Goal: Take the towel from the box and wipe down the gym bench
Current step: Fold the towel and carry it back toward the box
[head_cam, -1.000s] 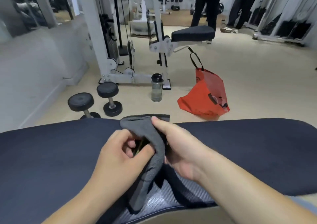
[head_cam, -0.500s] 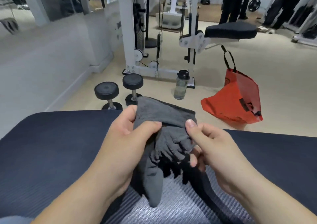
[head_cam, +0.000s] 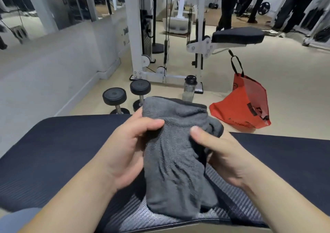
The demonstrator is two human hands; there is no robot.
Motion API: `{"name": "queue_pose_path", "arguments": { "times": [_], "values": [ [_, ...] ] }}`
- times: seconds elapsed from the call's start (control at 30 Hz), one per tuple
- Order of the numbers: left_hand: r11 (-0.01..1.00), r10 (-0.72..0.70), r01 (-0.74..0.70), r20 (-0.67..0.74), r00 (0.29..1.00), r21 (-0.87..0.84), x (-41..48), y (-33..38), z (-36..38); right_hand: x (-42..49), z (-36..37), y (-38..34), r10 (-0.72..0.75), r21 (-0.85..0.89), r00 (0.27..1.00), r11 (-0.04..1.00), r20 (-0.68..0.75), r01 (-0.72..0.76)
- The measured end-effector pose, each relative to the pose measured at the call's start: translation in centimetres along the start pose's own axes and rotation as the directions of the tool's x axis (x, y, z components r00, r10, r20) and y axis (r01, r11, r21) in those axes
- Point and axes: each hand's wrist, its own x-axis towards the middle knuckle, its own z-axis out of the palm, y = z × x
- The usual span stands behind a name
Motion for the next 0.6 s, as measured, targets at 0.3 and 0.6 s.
{"name": "queue_pose_path", "arguments": {
  "times": [0.3, 0.6],
  "values": [
    [0.912, 0.288, -0.252, -0.066, 0.956, 0.325, 0.4, 0.9, -0.6, 1.5, -1.0, -0.8, -0.284, -0.174, 0.959, 0.945, -0.018, 0.277],
    [0.451, -0.345, 0.194, -0.03, 0.938, 0.871, -0.6, -0.5, -2.4, -0.7, -2.5, 0.5, 0.481, -0.735, 0.826, 0.666, 0.294, -0.126]
  ]
}}
